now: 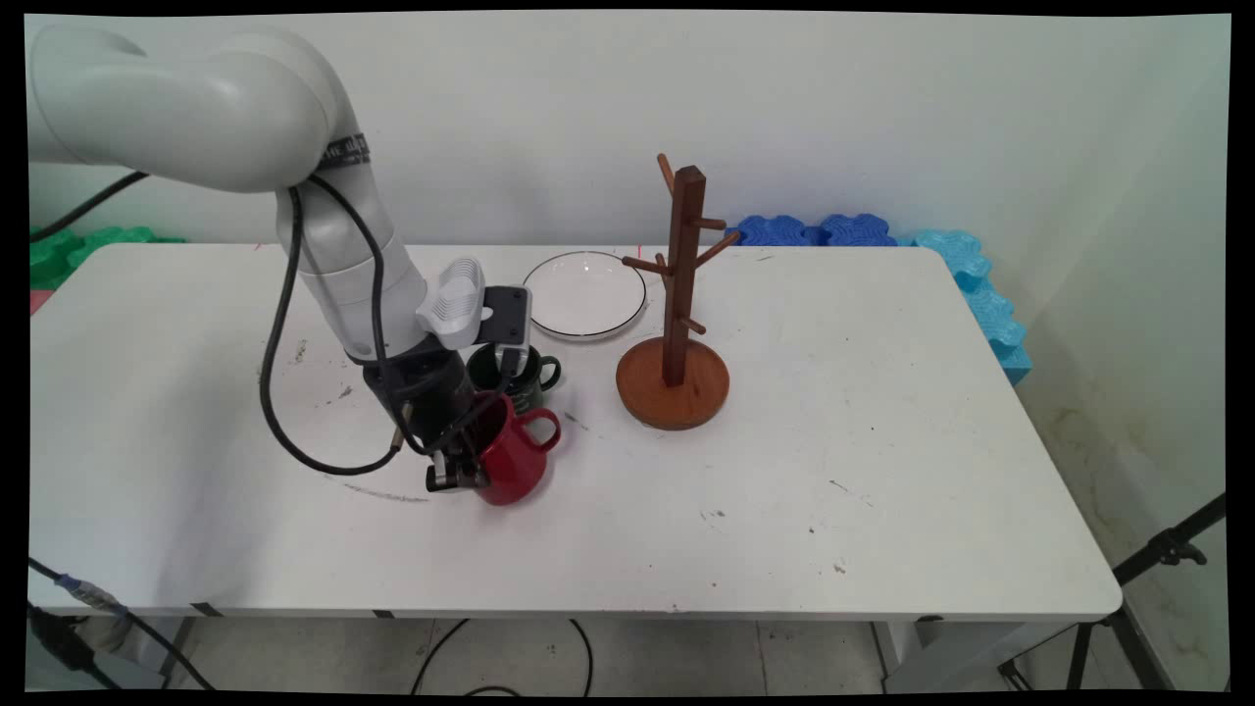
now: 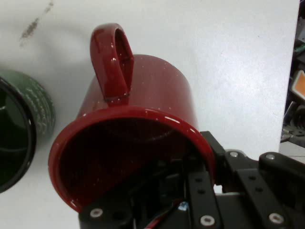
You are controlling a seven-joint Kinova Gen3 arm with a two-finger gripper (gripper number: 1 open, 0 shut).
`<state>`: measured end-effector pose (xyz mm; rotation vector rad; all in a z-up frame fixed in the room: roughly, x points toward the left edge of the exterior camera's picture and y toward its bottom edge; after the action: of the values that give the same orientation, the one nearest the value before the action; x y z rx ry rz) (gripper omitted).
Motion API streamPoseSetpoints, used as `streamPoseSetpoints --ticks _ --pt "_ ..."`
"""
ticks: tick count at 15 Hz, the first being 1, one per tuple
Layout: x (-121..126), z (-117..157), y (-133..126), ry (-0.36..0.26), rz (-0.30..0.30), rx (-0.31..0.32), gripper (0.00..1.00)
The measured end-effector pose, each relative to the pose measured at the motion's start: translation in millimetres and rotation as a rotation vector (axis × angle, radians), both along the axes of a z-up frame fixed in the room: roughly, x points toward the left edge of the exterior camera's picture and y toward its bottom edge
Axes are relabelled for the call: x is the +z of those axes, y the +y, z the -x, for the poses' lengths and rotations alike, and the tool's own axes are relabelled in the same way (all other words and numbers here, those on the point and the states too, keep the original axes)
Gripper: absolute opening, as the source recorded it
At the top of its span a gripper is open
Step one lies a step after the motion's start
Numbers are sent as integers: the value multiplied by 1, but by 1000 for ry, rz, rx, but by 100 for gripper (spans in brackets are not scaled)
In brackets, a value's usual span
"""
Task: Place the picked object on the table
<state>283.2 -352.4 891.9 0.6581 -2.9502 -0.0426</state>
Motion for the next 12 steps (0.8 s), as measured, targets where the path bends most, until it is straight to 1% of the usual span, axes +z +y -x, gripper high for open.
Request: streamPoseSetpoints --ticks 12 --pt "-10 2 -2 -1 4 3 0"
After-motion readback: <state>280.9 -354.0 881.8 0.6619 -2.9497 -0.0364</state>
